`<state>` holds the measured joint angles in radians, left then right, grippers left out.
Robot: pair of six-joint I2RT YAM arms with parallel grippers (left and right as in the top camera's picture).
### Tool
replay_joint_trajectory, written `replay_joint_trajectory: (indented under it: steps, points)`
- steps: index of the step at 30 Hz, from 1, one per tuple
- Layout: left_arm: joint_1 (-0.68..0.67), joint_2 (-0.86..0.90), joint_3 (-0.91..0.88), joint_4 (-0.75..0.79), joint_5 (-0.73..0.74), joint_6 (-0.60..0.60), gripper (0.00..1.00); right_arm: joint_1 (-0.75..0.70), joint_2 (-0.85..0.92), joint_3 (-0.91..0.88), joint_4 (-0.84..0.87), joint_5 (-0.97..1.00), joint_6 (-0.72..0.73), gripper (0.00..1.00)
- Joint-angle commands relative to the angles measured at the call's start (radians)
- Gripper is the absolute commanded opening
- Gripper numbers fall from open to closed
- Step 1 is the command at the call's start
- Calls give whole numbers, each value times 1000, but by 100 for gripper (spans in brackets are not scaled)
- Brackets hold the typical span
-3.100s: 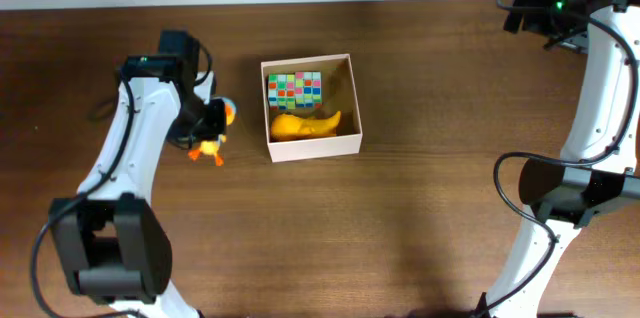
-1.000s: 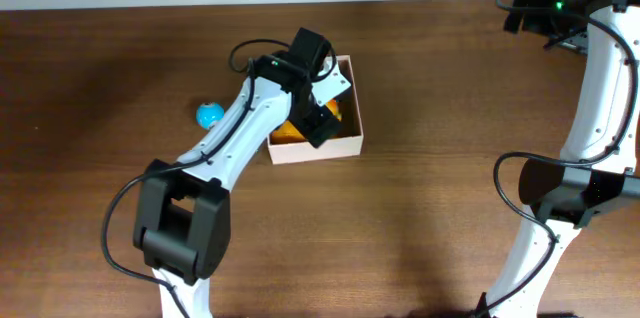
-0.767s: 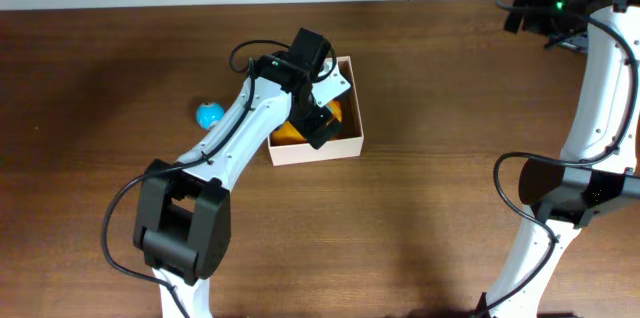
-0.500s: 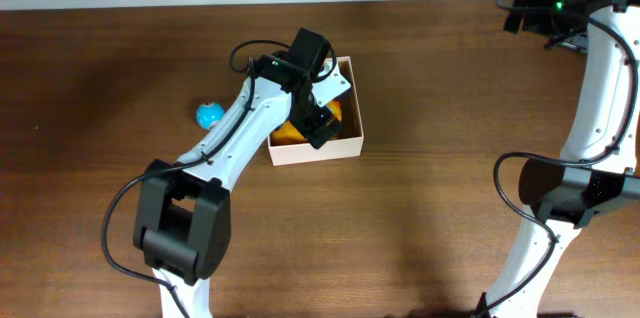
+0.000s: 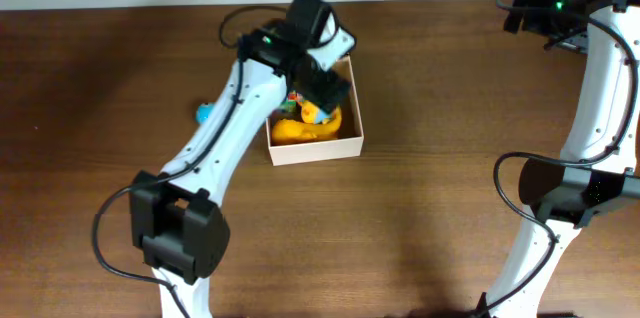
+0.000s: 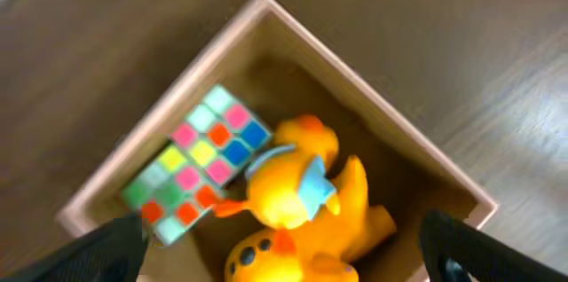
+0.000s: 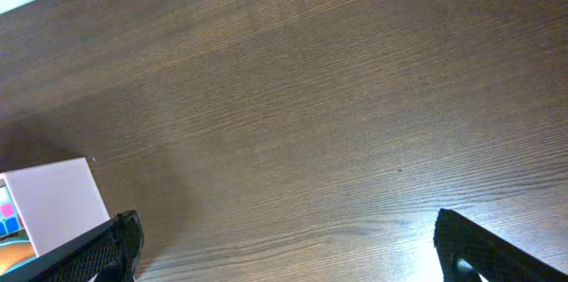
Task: Pack container
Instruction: 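Open the left gripper to drop the duck and lift out, then lower the left gripper onto the blue ball and grasp it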
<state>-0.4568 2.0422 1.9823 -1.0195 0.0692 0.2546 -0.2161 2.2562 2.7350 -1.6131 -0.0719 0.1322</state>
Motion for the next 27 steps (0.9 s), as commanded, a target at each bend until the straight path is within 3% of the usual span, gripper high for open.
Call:
replay_joint_trajectory:
  steps: [1, 4, 8, 14, 27]
  points:
    - [57, -1, 99, -68, -14, -109, 99, 0, -27, 15, 0, -3, 8, 99]
    - [114, -1, 142, -158, -14, -117, 99, 0, -27, 15, 0, -3, 8, 99]
    - [235, -1, 153, -233, -14, -297, 99, 0, -27, 15, 0, -3, 8, 99]
    - [394, 0, 152, -282, -14, -464, 99, 0, -27, 15, 0, -3, 8, 99]
    - [466, 8, 57, -299, -115, -472, 99, 0, -27, 15, 0, -3, 8, 99]
